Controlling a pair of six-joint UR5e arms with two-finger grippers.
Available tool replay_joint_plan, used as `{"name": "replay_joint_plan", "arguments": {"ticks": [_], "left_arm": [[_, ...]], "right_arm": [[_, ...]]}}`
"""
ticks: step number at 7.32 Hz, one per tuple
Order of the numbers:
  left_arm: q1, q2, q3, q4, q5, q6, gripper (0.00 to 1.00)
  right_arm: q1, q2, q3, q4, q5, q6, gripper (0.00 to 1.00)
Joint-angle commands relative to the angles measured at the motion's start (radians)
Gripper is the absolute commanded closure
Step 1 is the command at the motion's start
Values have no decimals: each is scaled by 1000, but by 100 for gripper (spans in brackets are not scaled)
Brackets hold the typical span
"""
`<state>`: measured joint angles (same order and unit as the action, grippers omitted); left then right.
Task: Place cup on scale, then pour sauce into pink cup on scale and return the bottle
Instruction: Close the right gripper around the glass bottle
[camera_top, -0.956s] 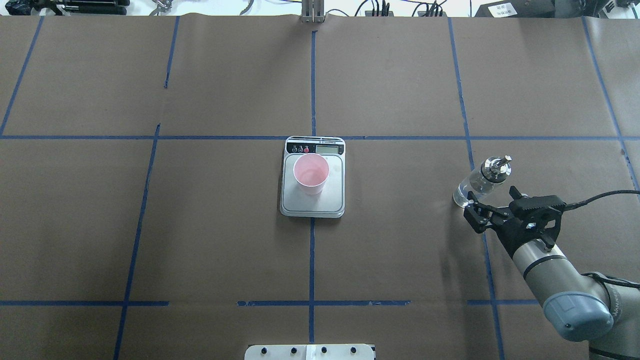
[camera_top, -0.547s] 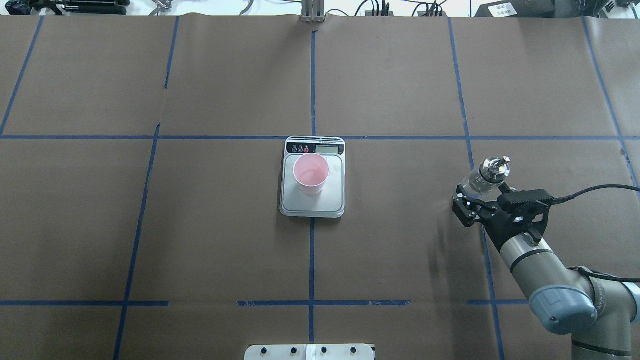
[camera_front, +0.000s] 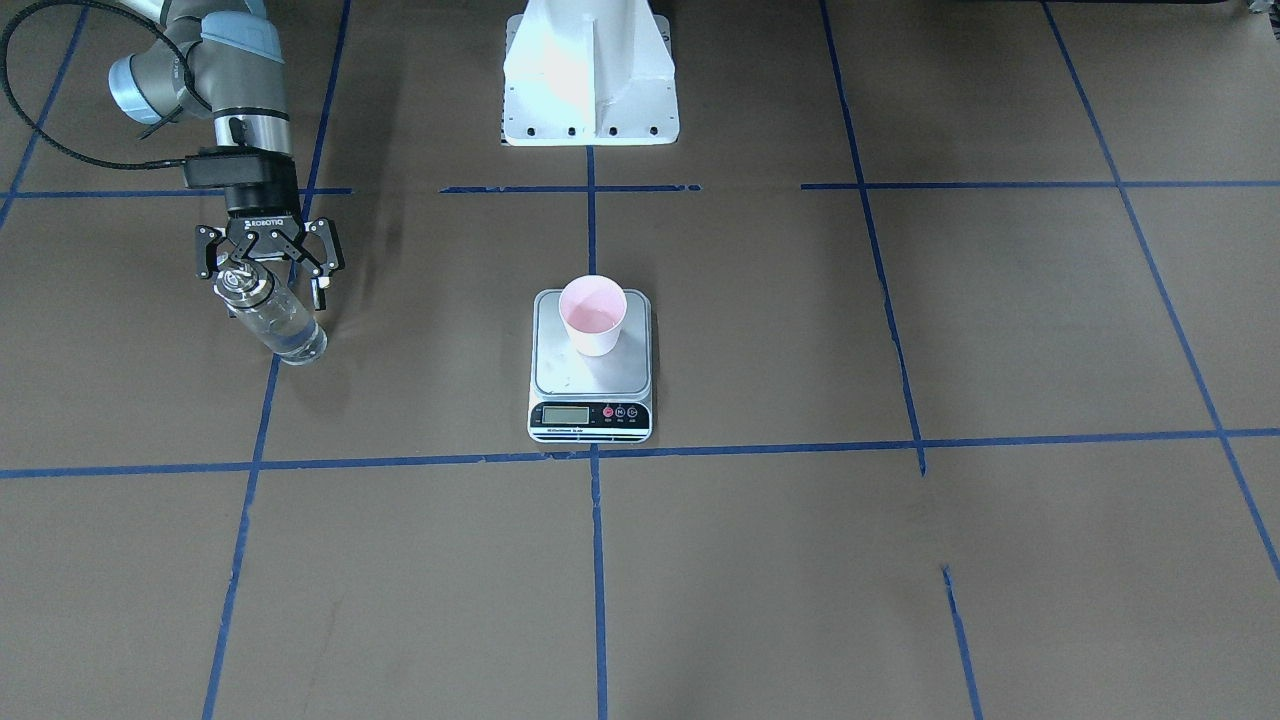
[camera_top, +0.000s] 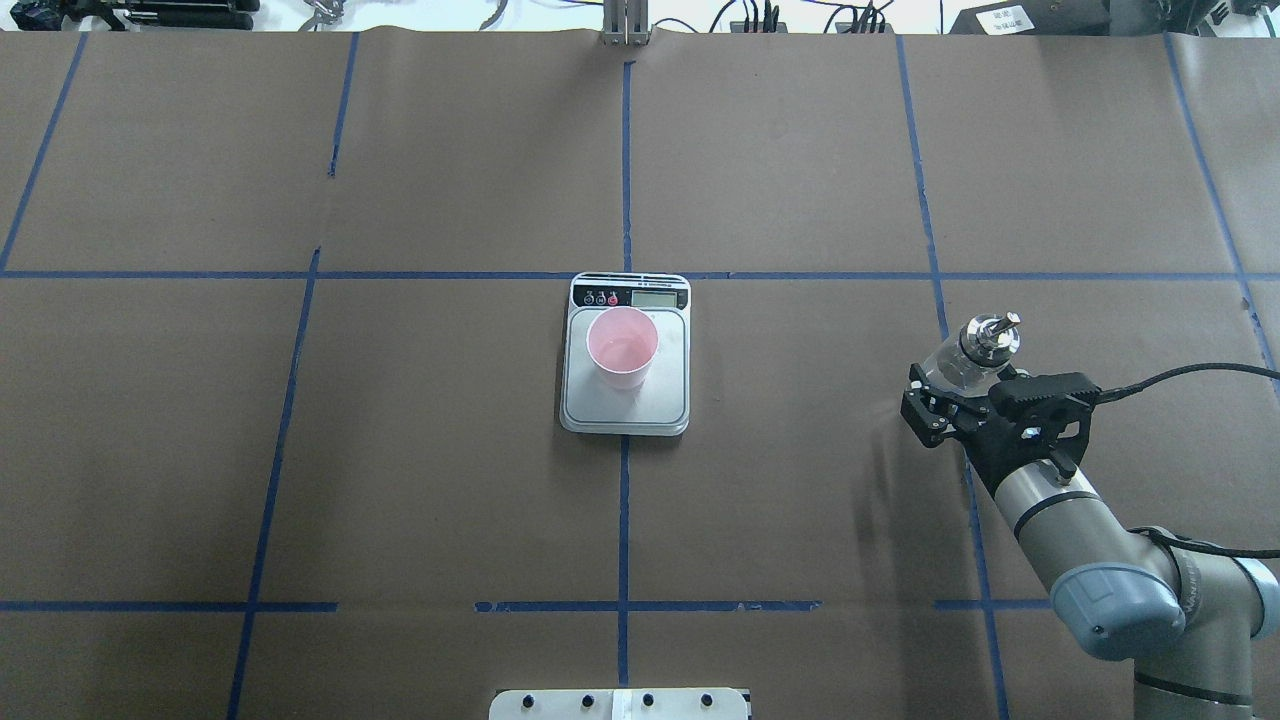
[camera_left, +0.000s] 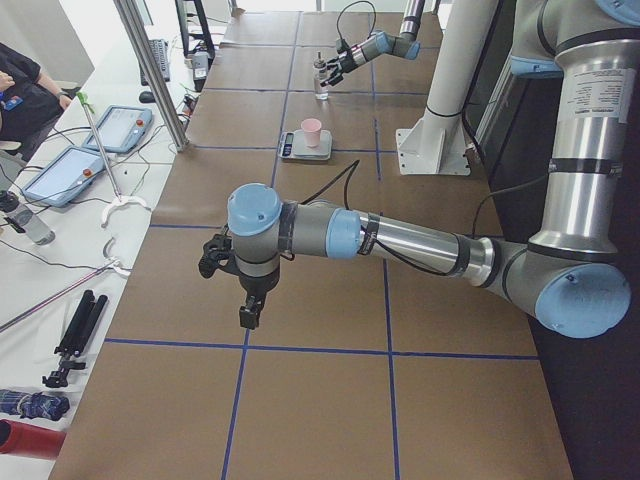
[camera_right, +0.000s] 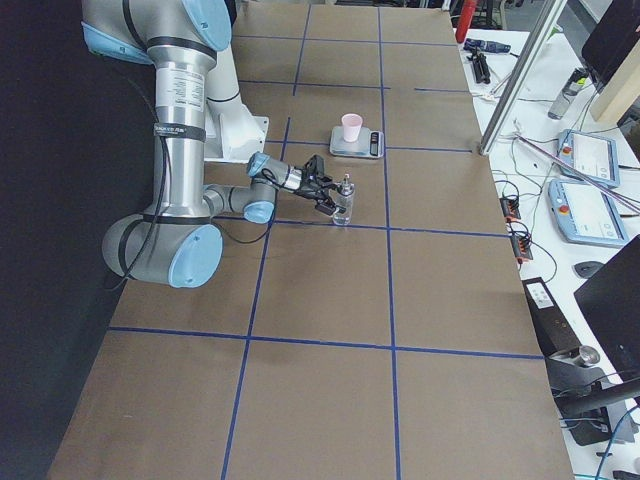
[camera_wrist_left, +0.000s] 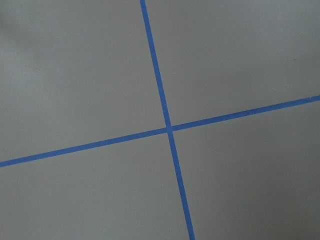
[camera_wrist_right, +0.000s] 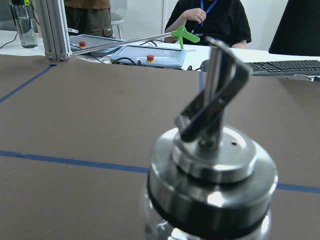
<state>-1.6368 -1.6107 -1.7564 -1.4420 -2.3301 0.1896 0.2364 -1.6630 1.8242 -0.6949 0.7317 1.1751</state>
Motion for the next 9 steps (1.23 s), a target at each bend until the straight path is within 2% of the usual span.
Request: {"name": "replay_joint_plan", "arguments": {"ticks": [1, 4, 5, 6, 7, 9], "left_arm": [[0, 2, 0, 0, 0, 1, 0], [0, 0, 0, 2, -2, 1, 0], [0, 2, 0, 2, 0, 1, 0], [0, 0, 0, 2, 0, 1, 0], [0, 2, 0, 2, 0, 1, 0], [0, 0, 0, 2, -2, 1, 0]], "right_arm": [[10, 0, -2, 0, 0, -2, 0], [26, 9, -25, 0, 0, 3, 1], [27, 11, -25, 0, 0, 6, 21], [26, 12, -28, 0, 0, 15, 67], [27, 20, -29, 1, -5, 15, 100], [32, 19, -10, 2, -21, 3, 100]]}}
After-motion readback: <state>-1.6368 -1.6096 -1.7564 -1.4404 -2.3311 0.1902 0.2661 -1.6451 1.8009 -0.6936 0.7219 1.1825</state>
